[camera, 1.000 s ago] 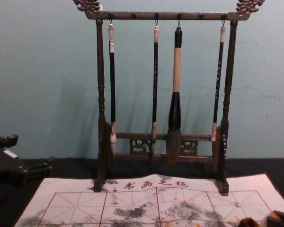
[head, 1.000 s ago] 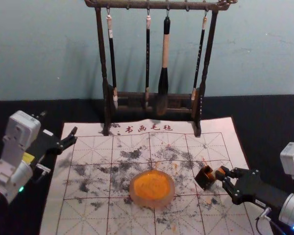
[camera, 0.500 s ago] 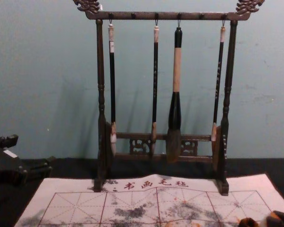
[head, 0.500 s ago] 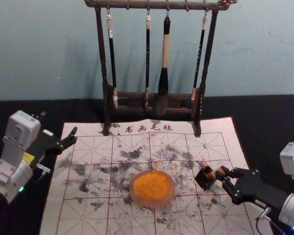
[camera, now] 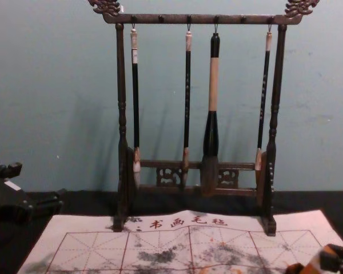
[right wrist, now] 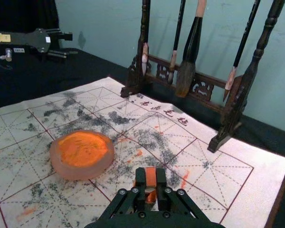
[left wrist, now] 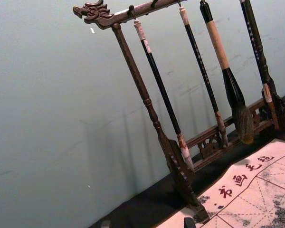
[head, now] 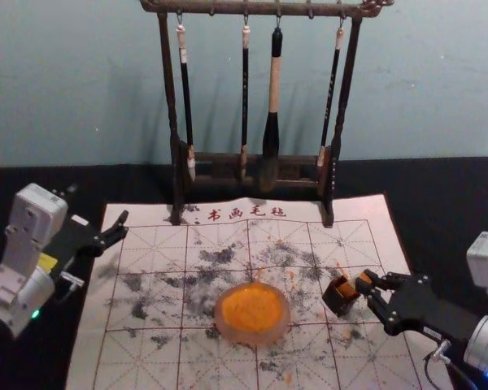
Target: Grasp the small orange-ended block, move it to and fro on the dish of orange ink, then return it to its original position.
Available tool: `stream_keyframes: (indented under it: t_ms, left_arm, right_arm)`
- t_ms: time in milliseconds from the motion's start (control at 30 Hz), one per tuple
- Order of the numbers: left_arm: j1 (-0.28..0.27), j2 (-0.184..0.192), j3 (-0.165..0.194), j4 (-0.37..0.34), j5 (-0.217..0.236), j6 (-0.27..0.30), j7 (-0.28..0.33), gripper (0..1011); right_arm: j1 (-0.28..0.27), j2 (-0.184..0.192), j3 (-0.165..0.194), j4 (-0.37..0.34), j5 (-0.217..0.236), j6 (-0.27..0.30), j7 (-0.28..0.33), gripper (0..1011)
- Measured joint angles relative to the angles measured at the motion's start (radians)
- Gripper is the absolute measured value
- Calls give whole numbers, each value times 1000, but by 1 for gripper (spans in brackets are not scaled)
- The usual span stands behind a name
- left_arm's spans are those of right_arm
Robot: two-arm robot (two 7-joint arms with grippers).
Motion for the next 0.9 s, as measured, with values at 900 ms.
stream_keyframes:
  t_ms: [900]
  left_arm:
    - [0, 0, 0, 0, 0, 0, 0, 1001]
  right_arm:
    - [-36, 61, 69, -142, 29, -1, 9, 107]
